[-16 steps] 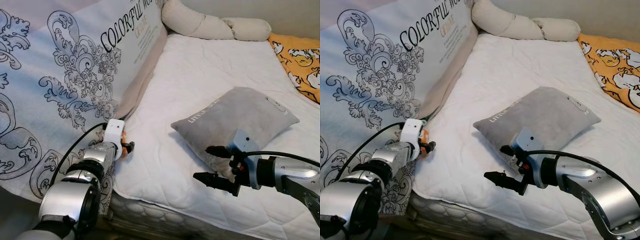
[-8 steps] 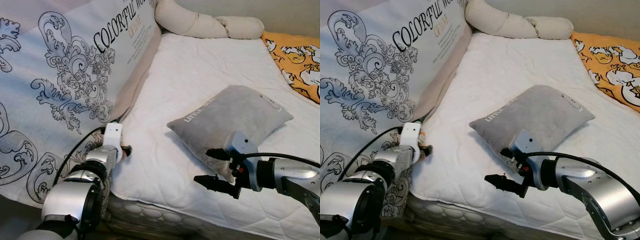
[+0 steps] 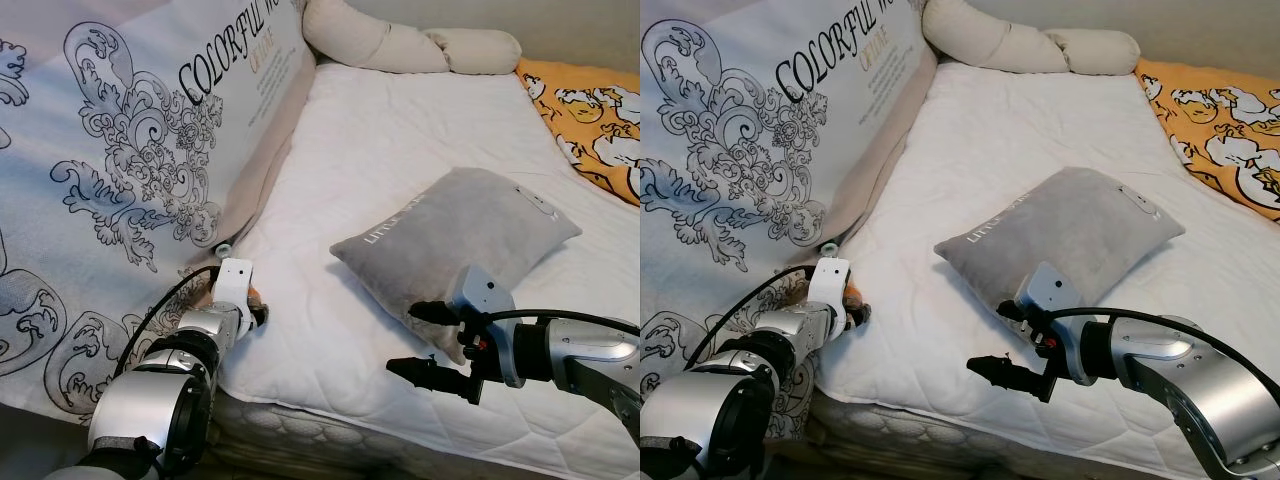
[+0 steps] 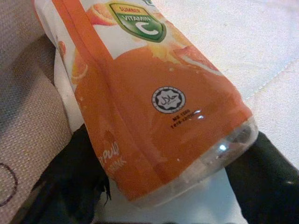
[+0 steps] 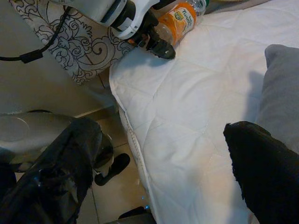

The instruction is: Clean up the room

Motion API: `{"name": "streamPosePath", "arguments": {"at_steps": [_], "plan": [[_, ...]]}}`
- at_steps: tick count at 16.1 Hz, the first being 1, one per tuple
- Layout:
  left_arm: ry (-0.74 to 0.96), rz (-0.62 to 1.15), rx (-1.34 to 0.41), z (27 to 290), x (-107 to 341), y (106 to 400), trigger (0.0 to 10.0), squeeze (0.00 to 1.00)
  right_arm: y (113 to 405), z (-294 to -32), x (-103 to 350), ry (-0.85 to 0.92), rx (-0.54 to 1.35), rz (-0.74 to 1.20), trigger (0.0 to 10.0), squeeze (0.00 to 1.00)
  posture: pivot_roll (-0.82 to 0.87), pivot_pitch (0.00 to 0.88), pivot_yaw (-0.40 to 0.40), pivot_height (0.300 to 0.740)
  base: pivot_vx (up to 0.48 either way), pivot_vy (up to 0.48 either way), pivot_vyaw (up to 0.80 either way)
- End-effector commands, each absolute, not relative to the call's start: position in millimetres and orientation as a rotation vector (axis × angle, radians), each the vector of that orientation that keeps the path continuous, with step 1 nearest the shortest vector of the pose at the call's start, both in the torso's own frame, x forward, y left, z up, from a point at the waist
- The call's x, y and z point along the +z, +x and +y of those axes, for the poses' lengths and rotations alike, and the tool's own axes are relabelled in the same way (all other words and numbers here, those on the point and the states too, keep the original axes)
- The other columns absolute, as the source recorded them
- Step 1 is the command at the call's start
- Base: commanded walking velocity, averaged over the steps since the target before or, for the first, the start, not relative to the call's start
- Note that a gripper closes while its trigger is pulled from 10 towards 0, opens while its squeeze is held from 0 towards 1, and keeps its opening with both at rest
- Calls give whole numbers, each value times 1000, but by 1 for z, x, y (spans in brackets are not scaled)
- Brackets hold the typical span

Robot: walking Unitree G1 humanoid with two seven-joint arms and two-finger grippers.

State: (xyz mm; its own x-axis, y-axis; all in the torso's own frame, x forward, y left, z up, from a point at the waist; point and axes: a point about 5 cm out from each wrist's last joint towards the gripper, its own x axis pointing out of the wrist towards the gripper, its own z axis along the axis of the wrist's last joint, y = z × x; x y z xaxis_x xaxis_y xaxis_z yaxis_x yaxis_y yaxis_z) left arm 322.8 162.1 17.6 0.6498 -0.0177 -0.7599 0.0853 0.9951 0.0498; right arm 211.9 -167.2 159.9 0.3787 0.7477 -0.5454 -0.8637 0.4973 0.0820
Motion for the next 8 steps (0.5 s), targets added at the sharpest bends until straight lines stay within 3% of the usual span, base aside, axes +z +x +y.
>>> {"name": "streamPosePath", "arguments": {"at_steps": [1,5,6,7,8], "plan": [[95,877,-52,166,14,320,0,0,210,-167,161,-239,1059,579,10000,0,-290,0,3,740,0,0,0],[118,864,-40,171,15,320,0,0,211,-167,161,-244,1065,578,10000,0,-287,0,-3,740,0,0,0],[138,854,-39,172,16,321,4039,0,211,-167,161,-247,1068,579,10000,0,-287,0,-3,740,0,0,0],[172,844,-40,173,17,322,10000,0,212,-167,161,-249,1069,580,10000,0,-287,0,-4,740,0,0,0],[179,839,-52,172,18,323,10000,0,211,-168,161,-251,1068,582,10000,0,-287,0,-4,740,0,0,0]]}}
